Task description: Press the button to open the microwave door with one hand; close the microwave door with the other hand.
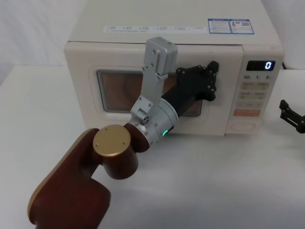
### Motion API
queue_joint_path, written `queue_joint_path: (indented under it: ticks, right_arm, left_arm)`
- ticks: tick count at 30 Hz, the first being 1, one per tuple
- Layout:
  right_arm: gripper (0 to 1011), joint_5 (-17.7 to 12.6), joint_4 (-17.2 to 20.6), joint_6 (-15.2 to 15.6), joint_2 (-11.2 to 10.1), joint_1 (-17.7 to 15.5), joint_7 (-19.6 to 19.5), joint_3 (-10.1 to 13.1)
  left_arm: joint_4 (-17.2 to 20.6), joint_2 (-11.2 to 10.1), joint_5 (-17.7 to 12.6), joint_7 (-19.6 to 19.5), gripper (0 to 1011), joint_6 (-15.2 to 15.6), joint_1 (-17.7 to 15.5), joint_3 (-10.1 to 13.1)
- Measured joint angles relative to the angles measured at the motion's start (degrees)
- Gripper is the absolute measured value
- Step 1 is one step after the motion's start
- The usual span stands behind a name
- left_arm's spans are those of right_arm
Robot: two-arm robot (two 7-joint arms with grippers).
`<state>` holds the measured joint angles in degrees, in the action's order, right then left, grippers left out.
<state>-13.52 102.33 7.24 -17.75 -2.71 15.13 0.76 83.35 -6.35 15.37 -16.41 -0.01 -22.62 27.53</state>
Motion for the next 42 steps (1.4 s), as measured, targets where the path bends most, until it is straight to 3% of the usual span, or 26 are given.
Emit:
queue_joint_path:
  ticks: [19, 26, 30, 42]
  right_arm:
    - [1002, 0.00, 0.00, 0.00, 0.00, 0.00, 0.00, 0.00]
    - [1002, 0.00, 0.00, 0.00, 0.00, 0.00, 0.00, 0.00]
    - [1002, 0.00, 0.00, 0.00, 0.00, 0.00, 0.00, 0.00]
    - [1002, 0.00, 0.00, 0.00, 0.00, 0.00, 0.00, 0.00]
  left_arm:
    - [-2.33, 1.77, -0.16, -1.40, 0, 0.54, -1.12, -0.38]
    - [1.25, 0.91, 0.79, -2.40, 0, 1.06, 0.90, -0.42]
    - [5.30, -0.82, 1.15, -2.53, 0, 1.52, 3.74, -0.41]
    - [12.51, -5.23, 0.48, -0.82, 0, 2.14, 11.22, -1.54]
